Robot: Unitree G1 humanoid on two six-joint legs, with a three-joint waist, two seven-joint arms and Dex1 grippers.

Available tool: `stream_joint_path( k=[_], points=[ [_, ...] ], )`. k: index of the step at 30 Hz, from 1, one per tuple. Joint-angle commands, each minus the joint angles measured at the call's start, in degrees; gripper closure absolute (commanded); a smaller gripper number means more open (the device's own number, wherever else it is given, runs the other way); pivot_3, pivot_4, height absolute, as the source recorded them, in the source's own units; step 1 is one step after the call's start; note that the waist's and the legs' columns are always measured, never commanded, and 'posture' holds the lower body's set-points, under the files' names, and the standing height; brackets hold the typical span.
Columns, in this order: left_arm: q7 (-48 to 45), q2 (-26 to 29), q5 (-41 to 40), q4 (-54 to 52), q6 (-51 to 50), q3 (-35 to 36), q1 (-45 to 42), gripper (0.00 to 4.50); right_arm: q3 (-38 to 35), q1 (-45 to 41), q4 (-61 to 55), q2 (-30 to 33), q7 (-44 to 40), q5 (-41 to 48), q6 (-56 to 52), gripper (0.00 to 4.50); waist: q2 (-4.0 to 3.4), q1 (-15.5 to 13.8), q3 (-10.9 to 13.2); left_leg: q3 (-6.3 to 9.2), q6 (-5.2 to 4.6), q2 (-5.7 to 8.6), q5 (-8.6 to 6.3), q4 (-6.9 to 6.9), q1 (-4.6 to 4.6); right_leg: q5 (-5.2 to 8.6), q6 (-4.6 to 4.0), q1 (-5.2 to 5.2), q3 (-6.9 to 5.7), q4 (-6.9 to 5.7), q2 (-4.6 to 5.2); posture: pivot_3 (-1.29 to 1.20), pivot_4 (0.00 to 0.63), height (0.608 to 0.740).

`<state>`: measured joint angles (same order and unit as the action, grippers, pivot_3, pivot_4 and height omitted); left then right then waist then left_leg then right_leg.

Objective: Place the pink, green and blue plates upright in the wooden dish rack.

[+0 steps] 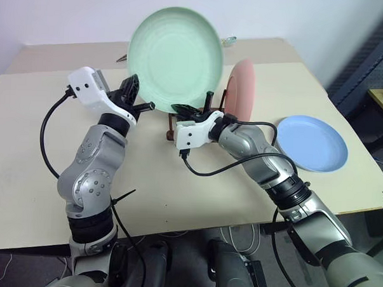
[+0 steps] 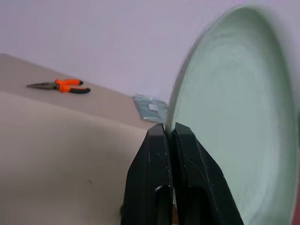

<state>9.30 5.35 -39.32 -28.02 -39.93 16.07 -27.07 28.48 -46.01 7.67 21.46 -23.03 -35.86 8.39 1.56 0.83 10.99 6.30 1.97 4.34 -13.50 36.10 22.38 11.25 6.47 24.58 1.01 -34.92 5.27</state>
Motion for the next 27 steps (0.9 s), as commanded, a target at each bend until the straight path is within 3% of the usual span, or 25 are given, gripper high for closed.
stream_joint_path(
  k=[1, 2, 4, 7, 11, 13, 17, 21, 27],
  points=[
    [-0.39, -0.41, -3.16, -2.44, 0.46, 0.81, -0.48, 3.88, -1.20, -1.93, -0.40, 0.22, 2.29, -2.48, 0.89, 4.50, 0.00, -0.04, 0.00, 0.00, 0.00, 0.00, 0.00, 0.00, 0.01, 0.00, 0.00, 0.00, 0.00, 0.00, 0.00, 0.00, 0.150, 0.739],
    [-0.79, 0.23, -3.08, -1.99, 1.66, 1.85, -1.26, 3.61, -1.39, -1.89, -0.53, 0.38, 2.60, -2.81, 1.31, 4.50, 0.00, -0.06, 0.00, -0.01, 0.00, 0.00, 0.00, 0.01, 0.00, 0.00, 0.00, 0.00, 0.01, 0.00, 0.00, 0.00, 0.150, 0.739],
    [-0.65, 1.76, -1.53, -0.85, 4.73, 4.28, -2.53, 2.65, -2.36, -1.59, -1.07, 0.41, 2.91, -2.39, 1.59, 4.50, 0.00, -0.08, 0.01, -0.01, 0.01, 0.00, 0.00, 0.01, 0.01, 0.00, 0.00, -0.01, 0.01, 0.01, 0.00, 0.00, 0.150, 0.739],
    [-0.52, 8.78, 7.70, 3.77, 11.23, 7.64, -1.91, 2.65, -7.27, 0.29, -4.43, -1.12, 1.42, 6.73, 1.97, 4.50, -0.01, 0.31, 0.01, -0.03, 0.04, -0.02, 0.02, -0.03, 0.00, -0.03, -0.05, 0.02, 0.03, 0.01, -0.06, 0.00, 0.150, 0.739],
    [-9.88, 21.08, 21.17, 9.11, 19.78, 1.55, 7.13, 2.65, -16.24, 5.20, -14.78, -6.98, -6.91, 33.09, -5.96, 4.50, -0.09, 0.31, 0.02, -0.04, 0.07, -0.18, 0.01, -0.17, -0.08, -0.01, -0.15, 0.05, 0.09, 0.01, -0.26, 0.00, 0.150, 0.739],
    [-16.09, 23.42, 23.40, 9.66, 24.55, -1.79, 12.51, 2.65, -20.30, 8.05, -22.31, -9.92, -10.02, 48.15, -17.38, 4.50, -0.09, -0.02, 0.03, 0.00, 0.07, -0.21, 0.00, -0.19, -0.08, 0.00, -0.16, 0.05, 0.09, -0.01, -0.24, 0.00, 0.150, 0.739],
    [-29.74, 24.50, 20.70, 5.89, 27.70, -9.16, 21.74, 2.65, -26.97, 11.51, -31.53, -13.97, -6.24, 69.80, -35.45, 4.50, -0.14, -0.20, 0.05, 0.27, -0.01, -0.26, -0.06, -0.09, -0.02, 0.11, -0.36, -0.02, 0.08, 0.03, -0.05, 0.00, 0.150, 0.739],
    [-35.40, 23.57, 17.79, 1.93, 25.12, -13.69, 25.08, 2.65, -29.72, 11.96, -32.05, -14.97, -1.37, 76.70, -43.06, 4.50, -0.21, -0.05, 0.09, 0.26, -0.03, -0.27, -0.08, -0.08, 0.01, 0.12, -0.43, 0.04, 0.08, 0.08, -0.01, 0.00, 0.150, 0.739],
    [-37.14, 21.78, 17.18, -0.96, 22.42, -17.00, 24.50, 2.65, -30.45, 12.88, -26.85, -15.66, 0.32, 76.65, -43.24, 4.50, -0.38, 0.24, 0.13, 0.14, -0.03, -0.30, -0.08, -0.16, -0.01, 0.13, -0.43, 0.13, 0.06, 0.01, -0.06, 0.00, 0.150, 0.739]
  ],
)
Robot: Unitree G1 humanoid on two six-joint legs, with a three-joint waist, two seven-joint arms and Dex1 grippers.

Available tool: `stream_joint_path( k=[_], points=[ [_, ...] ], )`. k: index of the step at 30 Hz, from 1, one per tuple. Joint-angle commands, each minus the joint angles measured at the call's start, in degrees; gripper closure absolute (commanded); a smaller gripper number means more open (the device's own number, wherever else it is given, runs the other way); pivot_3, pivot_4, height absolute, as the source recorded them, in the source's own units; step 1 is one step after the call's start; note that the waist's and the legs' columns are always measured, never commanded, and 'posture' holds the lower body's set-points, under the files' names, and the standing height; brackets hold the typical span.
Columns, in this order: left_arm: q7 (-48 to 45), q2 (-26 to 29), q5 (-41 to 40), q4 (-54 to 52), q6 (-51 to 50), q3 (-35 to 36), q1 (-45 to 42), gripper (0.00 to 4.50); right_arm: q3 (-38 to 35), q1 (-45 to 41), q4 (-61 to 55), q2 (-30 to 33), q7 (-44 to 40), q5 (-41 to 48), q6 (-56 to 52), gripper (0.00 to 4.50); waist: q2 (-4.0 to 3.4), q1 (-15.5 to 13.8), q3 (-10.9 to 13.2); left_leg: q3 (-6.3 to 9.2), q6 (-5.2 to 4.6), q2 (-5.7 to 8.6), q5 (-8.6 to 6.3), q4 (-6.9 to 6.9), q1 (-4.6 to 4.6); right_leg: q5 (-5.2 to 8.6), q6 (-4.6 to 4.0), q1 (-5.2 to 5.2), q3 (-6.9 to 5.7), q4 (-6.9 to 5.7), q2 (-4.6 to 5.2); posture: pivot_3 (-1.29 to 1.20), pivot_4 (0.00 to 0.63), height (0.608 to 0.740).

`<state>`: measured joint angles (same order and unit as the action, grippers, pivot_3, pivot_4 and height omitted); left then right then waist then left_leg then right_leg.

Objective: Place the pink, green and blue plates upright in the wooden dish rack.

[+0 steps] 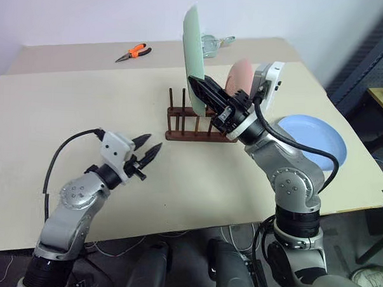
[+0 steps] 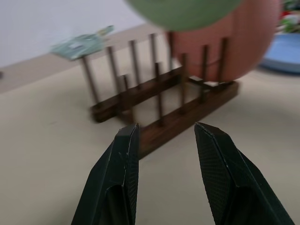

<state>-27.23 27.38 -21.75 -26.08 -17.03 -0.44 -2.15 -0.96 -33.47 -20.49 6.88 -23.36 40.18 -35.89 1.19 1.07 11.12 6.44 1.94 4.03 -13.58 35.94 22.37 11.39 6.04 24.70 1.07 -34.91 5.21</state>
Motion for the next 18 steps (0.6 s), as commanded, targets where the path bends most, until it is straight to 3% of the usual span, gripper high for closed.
stream_joint_path(
  k=[1, 8, 11, 16, 18],
  points=[
    [-0.69, -0.39, -0.33, -3.12, -0.79, -0.69, -0.56, 2.65, -1.27, 0.34, 2.17, -1.25, 0.84, 0.68, 1.07, 4.50, 0.00, -0.02, 0.00, 0.00, 0.00, 0.00, 0.00, 0.01, 0.00, 0.00, 0.00, 0.00, 0.00, -0.01, -0.01, 0.00, 0.150, 0.739],
    [-0.78, -1.19, 0.20, -3.81, -1.69, -1.08, -0.78, 2.65, -3.93, -2.17, 8.57, -1.99, 3.16, 2.38, -1.30, 4.50, -0.01, 0.04, 0.00, -0.02, 0.00, 0.00, 0.00, 0.04, 0.00, -0.01, 0.01, 0.00, 0.01, -0.04, -0.03, 0.00, 0.150, 0.739],
    [-0.60, -1.57, 0.31, -4.14, -1.98, -1.16, -0.70, 2.61, -4.33, -3.31, 9.60, -1.43, 3.45, 1.95, -1.48, 3.48, -0.01, -0.02, 0.01, 0.00, 0.00, 0.00, 0.00, 0.04, 0.00, 0.00, 0.00, 0.00, 0.01, -0.05, -0.05, 0.00, 0.150, 0.739],
    [-0.59, -1.92, 0.74, -4.40, -2.41, -1.45, -0.59, 2.61, 0.19, -4.73, 8.98, 3.49, 0.22, -7.81, 5.80, 0.97, -0.04, -0.07, 0.02, -0.02, 0.00, 0.01, 0.00, 0.06, 0.01, 0.00, 0.01, 0.00, 0.01, -0.05, -0.05, 0.00, 0.150, 0.739],
    [-0.61, -2.01, 1.02, -4.36, -2.43, -1.59, -0.67, 2.61, 3.51, -5.35, 8.40, 7.70, -1.80, -16.65, 14.09, 0.97, -0.05, -0.06, 0.03, -0.06, 0.00, 0.03, 0.00, 0.06, 0.01, 0.00, 0.02, 0.00, 0.00, -0.05, -0.05, 0.00, 0.150, 0.739]
  ],
)
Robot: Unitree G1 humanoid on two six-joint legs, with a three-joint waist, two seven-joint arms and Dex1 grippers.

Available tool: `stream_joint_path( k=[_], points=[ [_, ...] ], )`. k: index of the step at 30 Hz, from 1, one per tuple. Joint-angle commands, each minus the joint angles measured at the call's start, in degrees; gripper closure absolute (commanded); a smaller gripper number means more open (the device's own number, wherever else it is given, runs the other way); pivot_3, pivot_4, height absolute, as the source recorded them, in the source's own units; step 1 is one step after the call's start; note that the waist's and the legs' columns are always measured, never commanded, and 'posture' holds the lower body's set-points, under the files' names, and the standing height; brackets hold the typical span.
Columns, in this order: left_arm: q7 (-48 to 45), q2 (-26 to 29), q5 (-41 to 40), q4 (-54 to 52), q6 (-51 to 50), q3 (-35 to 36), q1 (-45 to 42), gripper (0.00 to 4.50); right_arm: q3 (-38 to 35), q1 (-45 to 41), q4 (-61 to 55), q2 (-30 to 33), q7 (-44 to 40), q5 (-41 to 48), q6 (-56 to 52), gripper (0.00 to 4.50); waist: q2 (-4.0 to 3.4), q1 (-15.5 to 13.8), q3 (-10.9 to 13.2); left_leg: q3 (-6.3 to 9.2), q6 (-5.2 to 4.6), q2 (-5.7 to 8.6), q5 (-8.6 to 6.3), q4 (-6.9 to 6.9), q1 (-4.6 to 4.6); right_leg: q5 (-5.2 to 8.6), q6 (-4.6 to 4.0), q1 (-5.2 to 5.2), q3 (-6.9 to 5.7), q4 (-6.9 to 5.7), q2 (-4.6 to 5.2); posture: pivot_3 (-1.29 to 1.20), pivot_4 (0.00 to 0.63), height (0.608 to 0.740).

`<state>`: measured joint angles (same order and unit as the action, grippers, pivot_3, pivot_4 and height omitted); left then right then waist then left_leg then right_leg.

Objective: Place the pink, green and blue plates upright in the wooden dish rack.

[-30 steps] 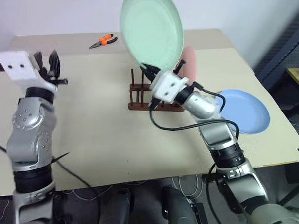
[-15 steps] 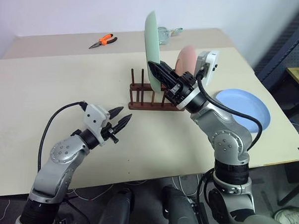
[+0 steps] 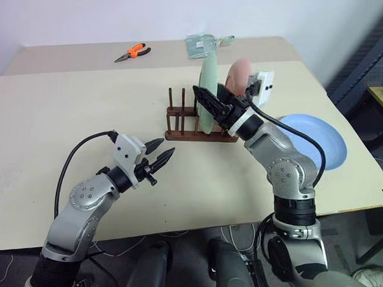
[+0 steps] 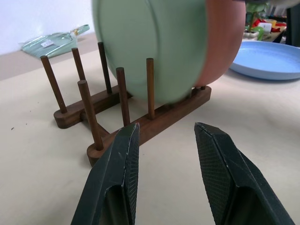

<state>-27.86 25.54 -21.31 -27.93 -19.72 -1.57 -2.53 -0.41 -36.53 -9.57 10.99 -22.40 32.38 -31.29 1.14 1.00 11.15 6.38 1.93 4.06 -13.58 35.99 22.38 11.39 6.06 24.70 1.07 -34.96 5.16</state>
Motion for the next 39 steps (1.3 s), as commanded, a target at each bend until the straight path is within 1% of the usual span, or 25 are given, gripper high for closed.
stream_joint_path(
  k=[1, 4, 7, 9, 11, 13, 14, 15, 17, 19, 23, 25, 26, 29, 31, 32, 33, 35, 37, 38, 39],
  points=[
    [-0.03, -0.20, 0.64, -2.48, 0.20, -0.46, -0.34, 2.61, 3.69, -2.48, -2.54, 4.97, -3.44, -11.05, 11.71, 0.97, 0.00, 0.01, 0.00, -0.13, 0.00, 0.02, 0.00, 0.00, 0.00, 0.01, 0.01, 0.00, -0.01, 0.01, 0.00, 0.00, 0.150, 0.739],
    [-0.31, -0.28, 0.85, -1.98, 0.24, -0.35, -0.47, 2.61, 4.46, -2.47, -3.02, 10.07, -6.03, -16.49, 17.33, 0.97, 0.01, -0.07, 0.00, -0.16, 0.00, 0.01, 0.00, 0.00, 0.01, 0.01, 0.02, -0.01, -0.01, 0.01, 0.00, 0.00, 0.150, 0.739],
    [-0.85, -0.14, 1.45, -1.08, 0.78, -0.23, -0.22, 2.61, 1.69, -1.88, -4.64, 15.16, -7.45, -18.71, 19.35, 0.97, 0.01, -0.16, 0.00, -0.16, 0.00, -0.01, 0.00, 0.02, 0.02, 0.02, 0.01, -0.02, 0.00, 0.02, 0.01, 0.00, 0.150, 0.739],
    [-1.52, -0.30, 1.11, 0.19, 0.82, -0.06, -0.67, 2.61, -5.66, 0.93, -5.87, 21.19, -7.44, -17.74, 16.46, 0.97, 0.01, -0.54, 0.01, -0.15, 0.00, -0.01, 0.00, 0.02, 0.03, 0.02, 0.01, -0.02, -0.01, 0.02, 0.02, 0.00, 0.150, 0.739],
    [-2.26, -0.43, 1.24, 1.07, 1.05, -0.45, -1.19, 2.61, -9.45, 4.24, -6.58, 24.66, -8.19, -16.30, 14.66, 0.97, 0.01, -1.15, 0.01, -0.07, 0.00, 0.02, 0.00, 0.07, 0.09, 0.05, 0.03, -0.08, -0.08, 0.11, 0.07, 0.00, 0.150, 0.739],
    [-3.25, -0.42, 2.17, 2.26, 1.87, -1.41, -2.05, 2.61, -10.81, 9.65, -5.30, 28.21, -8.43, -19.42, 14.59, 0.43, 0.01, -1.35, 0.00, -0.11, -0.07, 0.01, -0.04, 0.06, 0.08, 0.03, 0.02, -0.17, -0.07, 0.31, 0.07, 0.00, 0.150, 0.739],
    [-3.67, -0.39, 2.50, 2.70, 2.18, -1.71, -2.36, 2.61, -11.32, 11.89, -4.82, 29.49, -8.60, -20.59, 14.83, 0.08, 0.01, -1.47, -0.01, -0.13, -0.09, 0.01, -0.05, 0.05, 0.07, 0.03, 0.02, -0.21, -0.08, 0.38, 0.07, 0.00, 0.150, 0.739],
    [-3.98, -0.55, 2.46, 3.06, 2.32, -1.82, -2.69, 2.61, -11.59, 14.79, -4.13, 30.85, -8.66, -21.98, 14.58, 0.03, 0.01, -1.44, 0.00, -0.14, -0.12, 0.00, -0.07, 0.05, 0.06, 0.03, 0.02, -0.26, -0.08, 0.44, 0.07, 0.00, 0.150, 0.739],
    [-4.85, -0.70, 2.39, 3.54, 2.48, -2.24, -3.48, 2.61, -8.90, 21.82, -2.77, 34.69, -9.77, -27.14, 14.48, 0.03, -0.07, -1.50, -0.01, -0.21, -0.14, 0.00, -0.08, 0.05, 0.07, 0.01, 0.00, -0.26, -0.05, 0.51, 0.09, 0.00, 0.150, 0.739],
    [-5.69, -0.64, 2.70, 3.91, 2.73, -2.88, -4.18, 2.61, -6.86, 26.13, -1.73, 35.56, -9.63, -29.66, 13.66, 0.03, -0.07, -1.53, -0.01, -0.26, -0.18, 0.01, -0.10, 0.05, 0.08, 0.01, 0.00, -0.26, -0.05, 0.54, 0.13, 0.00, 0.150, 0.739],
    [-6.07, -1.32, 3.10, 4.63, 2.64, -3.36, -5.69, 2.61, -4.15, 25.97, 2.19, 32.74, -5.68, -32.87, 10.38, 0.03, -0.15, -0.82, 0.02, -0.34, -0.20, -0.02, -0.11, 0.10, 0.04, -0.04, -0.02, -0.26, 0.01, 0.54, 0.12, 0.00, 0.150, 0.739],
    [-6.14, -1.50, 3.26, 4.71, 2.58, -3.42, -5.96, 2.61, -3.34, 25.20, 4.46, 32.31, -4.12, -35.01, 9.72, 0.55, -0.15, -0.54, 0.02, -0.33, -0.20, -0.02, -0.11, 0.13, 0.04, -0.04, 0.02, -0.28, 0.00, 0.53, 0.12, 0.00, 0.150, 0.739],
    [-6.16, -1.53, 3.30, 4.64, 2.54, -3.43, -5.99, 2.61, -3.19, 24.83, 5.73, 31.89, -3.63, -35.25, 8.72, 0.90, -0.15, -0.52, 0.02, -0.32, -0.20, -0.02, -0.11, 0.13, 0.04, -0.04, 0.01, -0.28, 0.00, 0.54, 0.12, 0.00, 0.150, 0.739],
    [-6.09, -1.48, 3.45, 4.34, 2.48, -3.46, -5.94, 2.61, -2.66, 24.09, 8.47, 31.17, -2.38, -36.49, 7.89, 2.35, -0.14, -0.51, 0.02, -0.31, -0.20, -0.01, -0.12, 0.10, 0.06, -0.06, 0.00, -0.28, -0.01, 0.57, 0.11, 0.00, 0.150, 0.739],
    [-5.97, -1.25, 3.51, 3.94, 2.36, -3.20, -5.63, 2.61, -3.98, 23.11, 8.09, 29.46, -2.08, -34.90, 6.75, 3.44, -0.15, -0.49, 0.02, -0.30, -0.21, -0.01, -0.12, 0.09, 0.06, -0.06, 0.00, -0.28, -0.01, 0.57, 0.11, 0.00, 0.150, 0.739],
    [-5.88, -1.12, 3.51, 3.78, 2.27, -3.00, -5.50, 2.61, -5.06, 22.34, 7.51, 28.38, -1.74, -33.75, 6.15, 3.88, -0.14, -0.44, 0.02, -0.30, -0.21, -0.01, -0.12, 0.10, 0.06, -0.06, 0.00, -0.28, -0.01, 0.57, 0.11, 0.00, 0.150, 0.739],
    [-5.77, -1.04, 3.48, 3.65, 2.16, -2.82, -5.39, 2.61, -6.03, 21.71, 6.80, 27.55, -1.55, -32.76, 5.57, 4.47, -0.14, -0.34, 0.02, -0.30, -0.21, -0.01, -0.12, 0.10, 0.05, -0.06, 0.00, -0.28, -0.01, 0.56, 0.11, 0.00, 0.150, 0.739],
    [-5.60, -0.91, 3.41, 3.72, 2.06, -2.47, -5.32, 2.61, -7.67, 20.52, 5.30, 26.49, -1.31, -31.29, 5.09, 4.47, -0.16, -0.37, 0.03, -0.29, -0.21, -0.01, -0.12, 0.11, 0.05, -0.07, 0.02, -0.28, 0.01, 0.55, 0.11, 0.00, 0.150, 0.739],
    [-5.27, -0.74, 3.72, 4.20, 2.44, -1.85, -5.25, 2.61, -9.50, 18.67, 2.68, 26.03, -1.12, -29.87, 6.96, 4.47, -0.17, -0.39, 0.03, -0.29, -0.21, -0.01, -0.12, 0.12, 0.05, -0.07, 0.02, -0.28, -0.01, 0.56, 0.10, 0.00, 0.150, 0.739],
    [-4.92, -0.71, 3.95, 4.62, 2.79, -1.37, -5.24, 2.61, -10.95, 17.16, 1.16, 25.47, -0.72, -28.51, 8.24, 4.47, -0.17, -0.37, 0.04, -0.29, -0.21, 0.00, -0.12, 0.12, 0.06, -0.08, 0.03, -0.28, 0.00, 0.56, 0.11, 0.00, 0.150, 0.739],
    [-4.25, -0.71, 4.48, 5.44, 3.45, -0.65, -5.31, 2.61, -13.28, 14.37, -1.27, 24.11, -0.50, -25.06, 8.55, 4.47, -0.18, -0.30, 0.04, -0.29, -0.21, 0.00, -0.12, 0.11, 0.05, -0.08, 0.03, -0.28, 0.00, 0.56, 0.10, 0.00, 0.150, 0.739]
  ],
)
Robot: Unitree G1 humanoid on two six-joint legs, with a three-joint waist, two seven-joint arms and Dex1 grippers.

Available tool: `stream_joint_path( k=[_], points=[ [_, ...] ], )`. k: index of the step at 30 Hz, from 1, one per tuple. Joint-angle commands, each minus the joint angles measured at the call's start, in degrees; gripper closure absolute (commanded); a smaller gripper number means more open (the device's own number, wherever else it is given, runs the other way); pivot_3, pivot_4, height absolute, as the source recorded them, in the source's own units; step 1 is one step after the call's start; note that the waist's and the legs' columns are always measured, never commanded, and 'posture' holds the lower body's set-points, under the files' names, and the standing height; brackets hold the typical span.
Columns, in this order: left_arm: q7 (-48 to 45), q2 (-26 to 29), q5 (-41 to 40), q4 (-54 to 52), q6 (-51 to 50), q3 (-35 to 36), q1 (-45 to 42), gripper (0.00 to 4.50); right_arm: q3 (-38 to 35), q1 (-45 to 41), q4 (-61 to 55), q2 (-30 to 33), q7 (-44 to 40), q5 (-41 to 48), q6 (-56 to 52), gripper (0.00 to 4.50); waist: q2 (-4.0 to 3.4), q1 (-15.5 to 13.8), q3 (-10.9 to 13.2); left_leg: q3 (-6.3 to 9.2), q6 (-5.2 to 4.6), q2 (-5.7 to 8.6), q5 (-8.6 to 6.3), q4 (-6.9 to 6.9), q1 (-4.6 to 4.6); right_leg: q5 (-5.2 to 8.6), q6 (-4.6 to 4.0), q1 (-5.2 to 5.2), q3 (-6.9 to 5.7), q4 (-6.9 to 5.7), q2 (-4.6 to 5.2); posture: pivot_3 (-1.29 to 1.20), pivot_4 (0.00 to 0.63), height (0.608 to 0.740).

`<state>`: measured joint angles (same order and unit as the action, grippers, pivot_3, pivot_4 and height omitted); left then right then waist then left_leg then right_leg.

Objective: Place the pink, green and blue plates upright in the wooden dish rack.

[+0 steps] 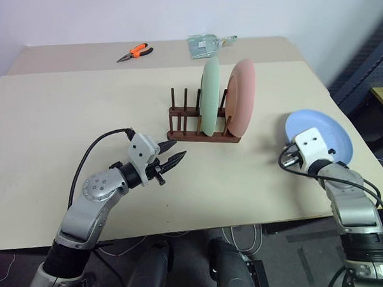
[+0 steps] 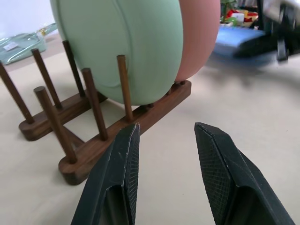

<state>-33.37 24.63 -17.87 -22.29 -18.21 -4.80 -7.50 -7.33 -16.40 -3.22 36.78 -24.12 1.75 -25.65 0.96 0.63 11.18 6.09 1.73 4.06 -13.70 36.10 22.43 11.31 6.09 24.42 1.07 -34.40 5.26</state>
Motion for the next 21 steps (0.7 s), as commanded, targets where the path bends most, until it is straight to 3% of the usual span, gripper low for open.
stream_joint_path(
  k=[1, 7, 13, 16, 21],
  points=[
    [1.89, 0.22, 1.71, 0.68, 2.70, 3.25, -0.43, 2.61, -8.46, -8.59, -9.81, -3.09, 1.25, 9.29, 3.14, 4.47, -0.03, 0.22, 0.02, 0.00, 0.00, 0.00, 0.00, 0.00, -0.01, -0.01, 0.01, 0.00, 0.01, 0.00, 0.00, 0.00, 0.150, 0.739],
    [5.97, -0.16, 7.12, 7.36, 10.22, 6.22, -1.51, 2.61, -16.37, -25.79, -21.95, -11.57, 3.51, 42.34, -7.27, 4.47, -0.13, -0.13, 0.07, 0.22, 0.00, -0.12, 0.00, -0.06, -0.01, -0.13, 0.20, 0.02, -0.02, 0.01, -0.16, 0.00, 0.150, 0.739],
    [9.49, 0.33, 10.48, 13.64, 16.86, 9.79, -0.63, 2.61, -11.23, -34.28, -22.69, -28.34, 17.55, 71.10, -10.90, 4.47, -0.14, 0.19, 0.04, 0.35, 0.00, -0.12, 0.00, -0.07, 0.00, -0.18, 0.16, 0.01, -0.01, 0.06, -0.11, 0.00, 0.150, 0.739],
    [10.90, 1.10, 11.82, 16.09, 19.64, 11.76, 0.71, 2.61, -7.05, -34.73, -17.22, -37.33, 24.94, 74.51, -10.77, 4.47, -0.19, 0.55, 0.01, 0.28, 0.00, -0.14, 0.00, -0.12, -0.03, -0.21, 0.14, 0.16, 0.05, -0.09, -0.13, 0.00, 0.150, 0.739],
    [12.17, 1.34, 11.97, 16.00, 21.35, 14.35, 3.90, 2.61, -0.49, -34.44, -7.45, -43.61, 31.56, 66.58, -11.23, 4.47, -0.20, 0.47, 0.01, 0.21, 0.01, -0.13, 0.00, -0.11, -0.01, -0.21, 0.16, 0.35, 0.10, -0.37, -0.15, 0.00, 0.150, 0.739]
  ],
)
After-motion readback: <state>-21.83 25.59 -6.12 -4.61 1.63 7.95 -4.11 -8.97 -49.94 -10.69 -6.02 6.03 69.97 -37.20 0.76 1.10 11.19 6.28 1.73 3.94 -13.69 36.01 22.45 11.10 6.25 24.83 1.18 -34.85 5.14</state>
